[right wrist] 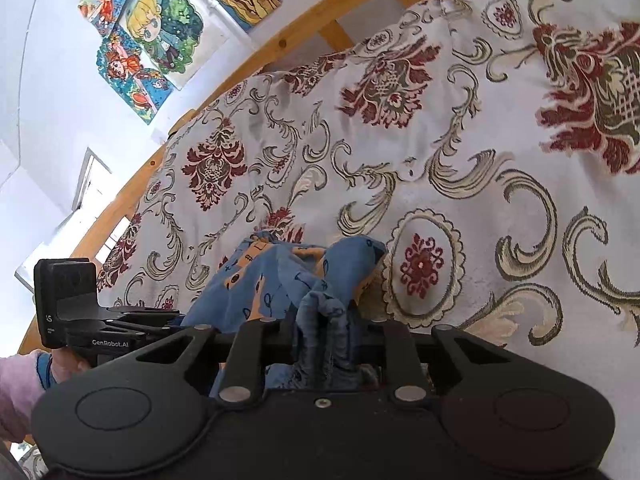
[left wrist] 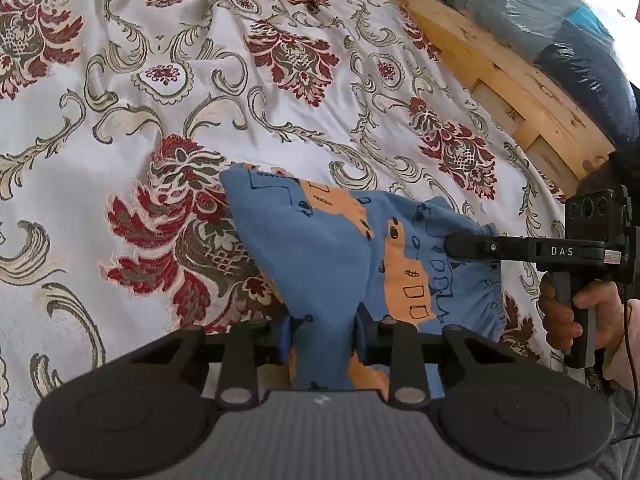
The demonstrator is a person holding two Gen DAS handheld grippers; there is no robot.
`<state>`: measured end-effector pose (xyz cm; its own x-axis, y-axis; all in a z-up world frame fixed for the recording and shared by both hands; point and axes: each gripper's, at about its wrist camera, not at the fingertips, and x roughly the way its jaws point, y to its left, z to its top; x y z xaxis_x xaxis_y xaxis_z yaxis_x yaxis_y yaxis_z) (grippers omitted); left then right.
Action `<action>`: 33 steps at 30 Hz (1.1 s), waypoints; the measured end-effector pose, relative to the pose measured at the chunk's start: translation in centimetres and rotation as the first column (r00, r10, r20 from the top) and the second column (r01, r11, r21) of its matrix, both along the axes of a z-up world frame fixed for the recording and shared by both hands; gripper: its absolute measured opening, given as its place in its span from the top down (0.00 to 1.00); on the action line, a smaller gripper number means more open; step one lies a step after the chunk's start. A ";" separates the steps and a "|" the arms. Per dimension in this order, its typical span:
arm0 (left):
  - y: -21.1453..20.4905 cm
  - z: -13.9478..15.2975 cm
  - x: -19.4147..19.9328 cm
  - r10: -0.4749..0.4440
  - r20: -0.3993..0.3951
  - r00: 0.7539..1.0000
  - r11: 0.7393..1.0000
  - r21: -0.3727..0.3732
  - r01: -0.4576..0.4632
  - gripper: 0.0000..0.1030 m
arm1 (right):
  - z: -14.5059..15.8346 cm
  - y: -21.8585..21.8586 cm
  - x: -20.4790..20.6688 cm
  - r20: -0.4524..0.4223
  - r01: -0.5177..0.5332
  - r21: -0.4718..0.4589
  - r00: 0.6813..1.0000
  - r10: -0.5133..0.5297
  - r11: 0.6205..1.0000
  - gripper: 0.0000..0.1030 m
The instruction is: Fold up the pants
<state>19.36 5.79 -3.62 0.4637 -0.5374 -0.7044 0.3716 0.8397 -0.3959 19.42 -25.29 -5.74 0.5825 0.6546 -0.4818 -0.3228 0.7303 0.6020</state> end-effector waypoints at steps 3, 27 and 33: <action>-0.1 0.3 -0.5 0.001 0.025 1.000 1.000 0.003 -0.001 0.72 | 0.5 0.1 -0.3 0.020 -0.003 -0.006 1.000 0.003 1.000 0.79; -1.7 5.2 1.2 -0.009 0.136 0.991 1.000 0.015 0.007 0.74 | 5.4 -1.1 1.6 0.136 0.046 -0.010 0.990 -0.044 0.999 0.80; -2.1 6.9 3.6 0.003 0.179 0.984 1.000 0.012 -0.005 0.74 | 7.5 -1.3 4.5 0.176 0.055 -0.021 0.983 -0.050 0.998 0.80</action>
<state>23.00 3.69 3.29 0.5851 -0.5271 -0.6163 0.4320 0.8458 -0.3131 23.93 -26.55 1.74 0.6926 0.6096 -0.3856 -0.3825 0.7637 0.5201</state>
